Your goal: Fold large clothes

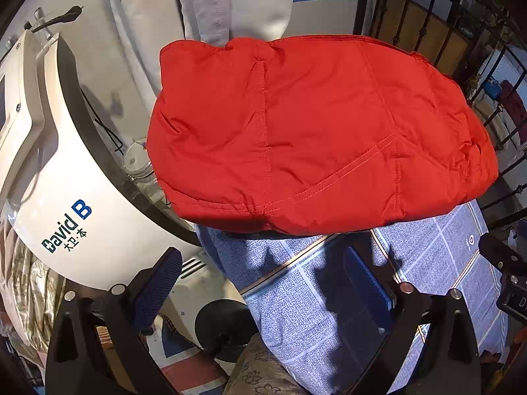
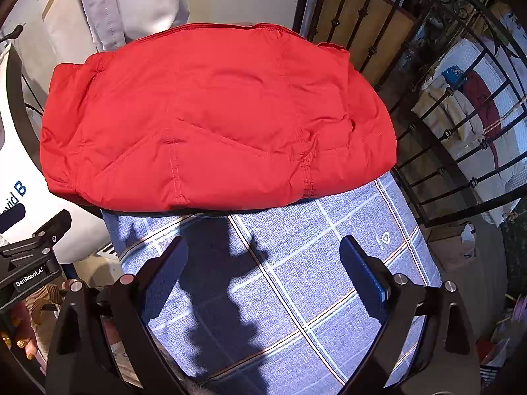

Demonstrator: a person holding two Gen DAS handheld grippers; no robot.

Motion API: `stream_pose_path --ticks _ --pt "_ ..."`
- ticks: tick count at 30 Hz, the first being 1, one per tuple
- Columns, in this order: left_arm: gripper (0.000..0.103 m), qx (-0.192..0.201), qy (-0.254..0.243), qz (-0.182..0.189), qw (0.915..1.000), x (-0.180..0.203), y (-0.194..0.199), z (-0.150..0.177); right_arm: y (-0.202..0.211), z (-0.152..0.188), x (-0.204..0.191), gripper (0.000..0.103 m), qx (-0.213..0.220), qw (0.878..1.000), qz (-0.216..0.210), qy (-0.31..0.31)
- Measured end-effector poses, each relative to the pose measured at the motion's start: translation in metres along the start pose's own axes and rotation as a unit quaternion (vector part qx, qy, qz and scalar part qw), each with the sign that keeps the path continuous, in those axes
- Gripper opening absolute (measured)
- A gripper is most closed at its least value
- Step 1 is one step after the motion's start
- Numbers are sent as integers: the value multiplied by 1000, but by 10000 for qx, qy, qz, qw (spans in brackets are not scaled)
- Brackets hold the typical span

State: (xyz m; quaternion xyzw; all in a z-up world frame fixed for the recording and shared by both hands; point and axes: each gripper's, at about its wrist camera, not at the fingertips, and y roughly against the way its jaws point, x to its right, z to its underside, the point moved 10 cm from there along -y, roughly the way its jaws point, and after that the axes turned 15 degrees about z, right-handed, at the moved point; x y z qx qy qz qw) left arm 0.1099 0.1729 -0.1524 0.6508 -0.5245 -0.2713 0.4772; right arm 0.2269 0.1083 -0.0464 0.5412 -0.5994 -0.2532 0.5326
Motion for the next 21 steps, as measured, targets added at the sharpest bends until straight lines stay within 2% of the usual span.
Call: stream_pose_path --ticks 21 --pt "97 -25 0 63 10000 2 1 -1 2 1 1 92 66 10000 3 68"
